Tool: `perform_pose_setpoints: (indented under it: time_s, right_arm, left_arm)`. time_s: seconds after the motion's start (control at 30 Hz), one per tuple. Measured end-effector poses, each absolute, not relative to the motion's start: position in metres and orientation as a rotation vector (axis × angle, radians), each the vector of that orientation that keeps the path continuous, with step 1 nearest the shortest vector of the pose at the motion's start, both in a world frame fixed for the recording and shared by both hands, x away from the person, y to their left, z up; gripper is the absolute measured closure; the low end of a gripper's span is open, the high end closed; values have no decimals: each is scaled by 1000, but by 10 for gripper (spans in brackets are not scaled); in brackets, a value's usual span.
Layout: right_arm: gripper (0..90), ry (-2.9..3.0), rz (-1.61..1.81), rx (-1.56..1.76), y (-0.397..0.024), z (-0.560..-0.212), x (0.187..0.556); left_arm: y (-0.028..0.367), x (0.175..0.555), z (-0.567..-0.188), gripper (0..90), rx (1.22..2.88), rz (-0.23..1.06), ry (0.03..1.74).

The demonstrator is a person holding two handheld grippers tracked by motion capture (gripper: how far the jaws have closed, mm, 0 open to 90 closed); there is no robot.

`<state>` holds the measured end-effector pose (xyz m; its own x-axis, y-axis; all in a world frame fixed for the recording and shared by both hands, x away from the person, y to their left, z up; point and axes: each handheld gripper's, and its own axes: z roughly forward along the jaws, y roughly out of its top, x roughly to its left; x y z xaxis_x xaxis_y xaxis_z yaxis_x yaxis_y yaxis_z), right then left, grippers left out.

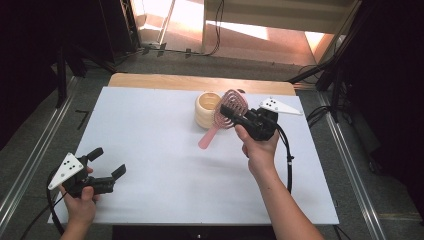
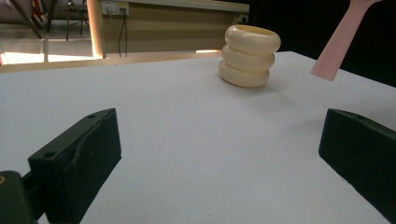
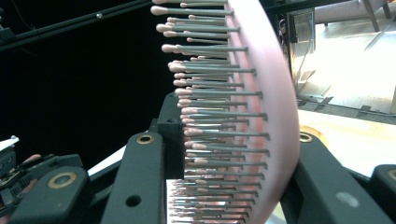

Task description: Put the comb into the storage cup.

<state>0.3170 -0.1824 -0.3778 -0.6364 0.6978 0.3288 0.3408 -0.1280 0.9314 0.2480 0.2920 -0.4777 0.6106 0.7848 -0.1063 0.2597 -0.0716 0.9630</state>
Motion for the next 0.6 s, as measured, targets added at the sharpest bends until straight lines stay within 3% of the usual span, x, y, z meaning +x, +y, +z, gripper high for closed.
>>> perform_pose_setpoints:
  time_s: [0.6]
  right_arm:
    - [624, 1851, 1815, 1144, -185, -367, 330]
  left_arm:
    - [291, 248, -480, 0, 1630, 539, 875]
